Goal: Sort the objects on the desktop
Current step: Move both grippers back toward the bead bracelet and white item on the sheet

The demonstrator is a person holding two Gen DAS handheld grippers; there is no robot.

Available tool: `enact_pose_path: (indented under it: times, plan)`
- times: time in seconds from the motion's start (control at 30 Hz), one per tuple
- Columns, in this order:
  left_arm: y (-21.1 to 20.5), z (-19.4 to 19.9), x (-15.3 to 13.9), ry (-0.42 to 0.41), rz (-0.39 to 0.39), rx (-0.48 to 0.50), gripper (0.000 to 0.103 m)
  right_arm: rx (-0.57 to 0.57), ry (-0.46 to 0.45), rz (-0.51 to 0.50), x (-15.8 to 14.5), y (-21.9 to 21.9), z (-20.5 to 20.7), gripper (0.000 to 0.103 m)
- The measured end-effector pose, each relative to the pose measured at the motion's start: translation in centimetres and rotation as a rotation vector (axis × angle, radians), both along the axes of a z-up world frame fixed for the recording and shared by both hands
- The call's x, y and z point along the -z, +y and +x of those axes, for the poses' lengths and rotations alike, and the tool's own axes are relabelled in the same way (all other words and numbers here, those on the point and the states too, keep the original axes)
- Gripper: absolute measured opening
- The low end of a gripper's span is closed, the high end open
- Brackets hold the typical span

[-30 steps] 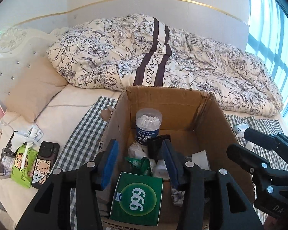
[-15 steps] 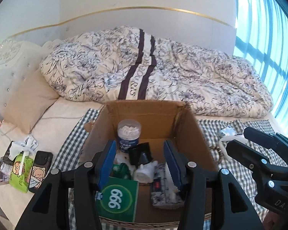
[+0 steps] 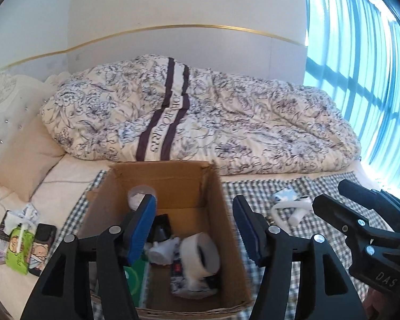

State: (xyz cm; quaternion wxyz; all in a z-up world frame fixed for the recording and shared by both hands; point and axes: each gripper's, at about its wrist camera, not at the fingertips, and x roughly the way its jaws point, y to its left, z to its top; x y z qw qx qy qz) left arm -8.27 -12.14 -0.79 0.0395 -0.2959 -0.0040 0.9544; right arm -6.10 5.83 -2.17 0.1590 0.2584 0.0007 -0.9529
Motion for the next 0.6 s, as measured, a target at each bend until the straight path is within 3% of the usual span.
enact_pose_path:
  times: [0.47, 0.6]
  plan:
    - [6.5, 0.1, -1.0, 0.017, 0.002, 0.063, 0.069, 0.112, 0.015, -0.024, -1.1, 7.5, 0.7, 0.069]
    - [8.2, 0.1, -0.8, 0.030, -0.005, 0.086, 0.080, 0.159, 0.009, 0.003, -0.6, 9.3, 0.5, 0.074]
